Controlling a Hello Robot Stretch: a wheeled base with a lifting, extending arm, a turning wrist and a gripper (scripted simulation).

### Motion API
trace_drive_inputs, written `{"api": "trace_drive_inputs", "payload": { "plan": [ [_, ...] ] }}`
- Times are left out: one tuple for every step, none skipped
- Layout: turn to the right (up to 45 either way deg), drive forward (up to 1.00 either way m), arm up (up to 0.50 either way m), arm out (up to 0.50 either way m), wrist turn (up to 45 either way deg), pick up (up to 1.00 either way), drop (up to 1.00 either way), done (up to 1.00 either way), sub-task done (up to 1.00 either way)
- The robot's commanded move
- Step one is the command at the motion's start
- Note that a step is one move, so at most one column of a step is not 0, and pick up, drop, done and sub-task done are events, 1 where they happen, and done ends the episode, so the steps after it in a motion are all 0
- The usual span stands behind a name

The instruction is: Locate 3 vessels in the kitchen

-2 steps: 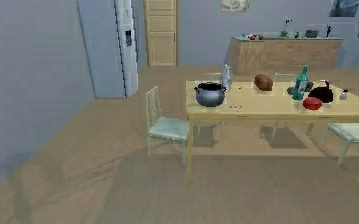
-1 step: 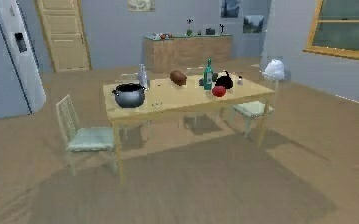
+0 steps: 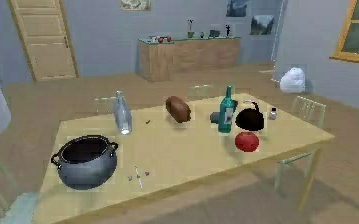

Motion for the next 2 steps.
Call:
{"api": "trace_drive_inputs", "payload": {
  "plan": [
    [-27.0,0.00,0.00,0.00,0.0,0.00,0.00,0.00,0.00],
    [0.0,0.00,0.00,0.00,0.0,0.00,0.00,0.00,1.00]
  ]
}}
